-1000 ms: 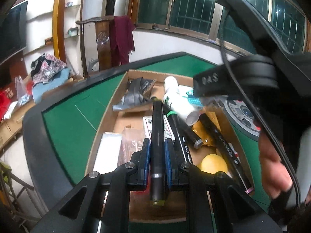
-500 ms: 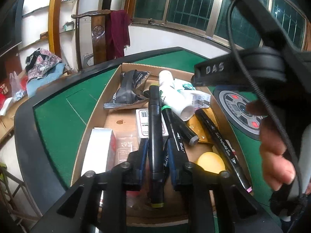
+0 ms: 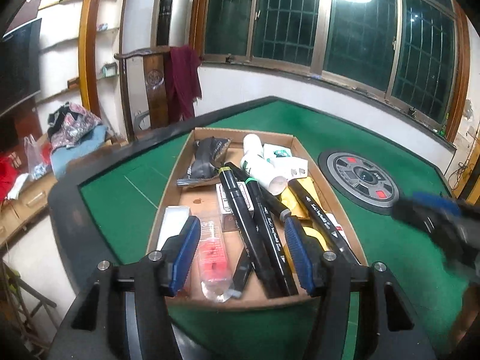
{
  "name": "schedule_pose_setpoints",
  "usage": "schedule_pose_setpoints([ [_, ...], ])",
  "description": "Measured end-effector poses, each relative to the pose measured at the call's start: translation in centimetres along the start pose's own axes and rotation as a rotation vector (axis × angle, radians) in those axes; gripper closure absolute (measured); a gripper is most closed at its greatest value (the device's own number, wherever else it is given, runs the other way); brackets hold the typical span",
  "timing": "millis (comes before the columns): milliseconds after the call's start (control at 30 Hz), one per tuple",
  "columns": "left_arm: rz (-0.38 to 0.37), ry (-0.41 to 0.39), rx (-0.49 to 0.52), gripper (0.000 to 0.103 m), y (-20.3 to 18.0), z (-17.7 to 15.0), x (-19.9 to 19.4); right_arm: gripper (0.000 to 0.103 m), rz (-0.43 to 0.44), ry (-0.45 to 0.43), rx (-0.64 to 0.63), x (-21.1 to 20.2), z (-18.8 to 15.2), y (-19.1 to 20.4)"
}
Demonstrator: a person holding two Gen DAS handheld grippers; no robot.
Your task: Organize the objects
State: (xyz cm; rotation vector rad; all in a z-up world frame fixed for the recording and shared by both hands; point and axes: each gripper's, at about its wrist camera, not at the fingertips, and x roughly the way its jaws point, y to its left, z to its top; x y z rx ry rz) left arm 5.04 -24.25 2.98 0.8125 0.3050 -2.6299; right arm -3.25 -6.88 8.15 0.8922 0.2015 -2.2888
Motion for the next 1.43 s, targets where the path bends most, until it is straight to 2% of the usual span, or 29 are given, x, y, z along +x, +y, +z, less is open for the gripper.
schedule_pose_setpoints([
  [100, 0.023, -0.027, 0.001, 0.049, -0.2, -0.2, -0.9, 0.054, 0.014, -0.031, -0.021, -1.8, -2.2, 0.2],
  [133, 0.020, -0.035, -0.002, 0.043, -0.3, -0.2, -1.1, 0.054, 0.025, -0.034, -0.032, -2.2, -2.7, 0.5],
  [167, 0.023, -0.046, -0.004, 0.039, -0.4, -0.2, -1.4, 0.054, 0.024, -0.043, -0.043, -2.3, -2.8, 0.6],
  [267, 0.094, -0.110, 0.037, 0.037, -1.1, -0.3, -2.5, 0.054, -0.011, -0.090, -0.084, -3.1, -3.2, 1.6],
  [367, 0.089, -0.131, 0.057, 0.029, -1.4, -0.5, -3.3, 0.054, -0.020, -0.115, -0.100, -3.5, -3.3, 2.1],
  [433, 0.097, -0.134, 0.067, 0.028, -1.5, -0.5, -3.5, 0.054, -0.020, -0.118, -0.106, -3.6, -3.4, 2.3],
  [967, 0.159, -0.126, 0.038, 0.028, 0.4, -1.2, -3.6, 0.054, -0.029, -0.124, -0.124, -3.5, -4.1, 3.3],
  [1133, 0.193, -0.125, 0.029, 0.028, 1.1, -1.2, -3.6, 0.054, -0.028, -0.123, -0.128, -3.4, -4.3, 3.4],
  [1267, 0.252, -0.099, 0.020, 0.028, 1.5, -1.1, -3.3, 0.054, -0.030, -0.121, -0.126, -3.4, -4.4, 3.4],
  [1367, 0.282, -0.113, 0.041, 0.028, 1.4, -1.4, -3.3, 0.054, -0.031, -0.118, -0.126, -3.3, -4.5, 3.3],
  [1433, 0.279, -0.116, 0.044, 0.028, 1.5, -1.5, -3.4, 0.054, -0.031, -0.117, -0.126, -3.2, -4.5, 3.3],
])
